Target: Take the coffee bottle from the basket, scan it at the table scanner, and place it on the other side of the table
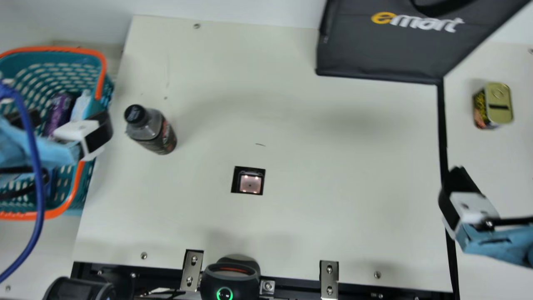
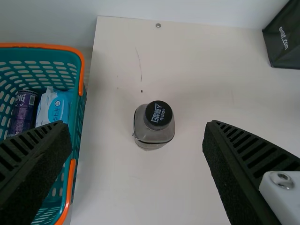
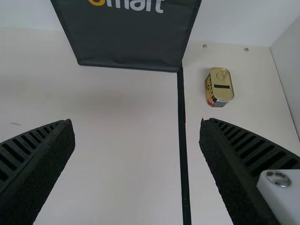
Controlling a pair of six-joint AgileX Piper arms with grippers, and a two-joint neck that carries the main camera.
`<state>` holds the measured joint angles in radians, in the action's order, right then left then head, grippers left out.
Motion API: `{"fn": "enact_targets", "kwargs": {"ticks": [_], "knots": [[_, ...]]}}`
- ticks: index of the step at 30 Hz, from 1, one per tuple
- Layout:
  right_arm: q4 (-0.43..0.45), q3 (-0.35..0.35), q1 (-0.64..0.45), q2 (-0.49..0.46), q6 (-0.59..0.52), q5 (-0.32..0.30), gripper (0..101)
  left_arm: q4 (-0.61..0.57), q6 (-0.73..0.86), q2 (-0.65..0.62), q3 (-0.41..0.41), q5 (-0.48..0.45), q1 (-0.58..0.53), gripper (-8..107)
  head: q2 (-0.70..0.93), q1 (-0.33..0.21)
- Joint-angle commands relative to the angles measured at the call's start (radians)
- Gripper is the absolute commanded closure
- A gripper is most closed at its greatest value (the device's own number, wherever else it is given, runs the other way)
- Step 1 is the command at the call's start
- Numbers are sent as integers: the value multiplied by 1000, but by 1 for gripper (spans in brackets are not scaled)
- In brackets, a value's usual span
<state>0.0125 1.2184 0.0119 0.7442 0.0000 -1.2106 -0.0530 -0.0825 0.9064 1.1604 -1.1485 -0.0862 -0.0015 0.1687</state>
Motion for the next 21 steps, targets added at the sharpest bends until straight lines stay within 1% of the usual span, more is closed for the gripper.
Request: {"fn": "enact_targets", "kwargs": {"ticks": [1,9,21], "knots": [[0,0,0,0,0,0,6,0,0,0,0,0,0,9,-26,-30],[0,0,0,0,0,0,6,6,-5,25,9,-4,-8,9,-26,-30],[0,0,0,0,0,0,6,42,-68,153,56,-28,-65,9,-26,-30]]}}
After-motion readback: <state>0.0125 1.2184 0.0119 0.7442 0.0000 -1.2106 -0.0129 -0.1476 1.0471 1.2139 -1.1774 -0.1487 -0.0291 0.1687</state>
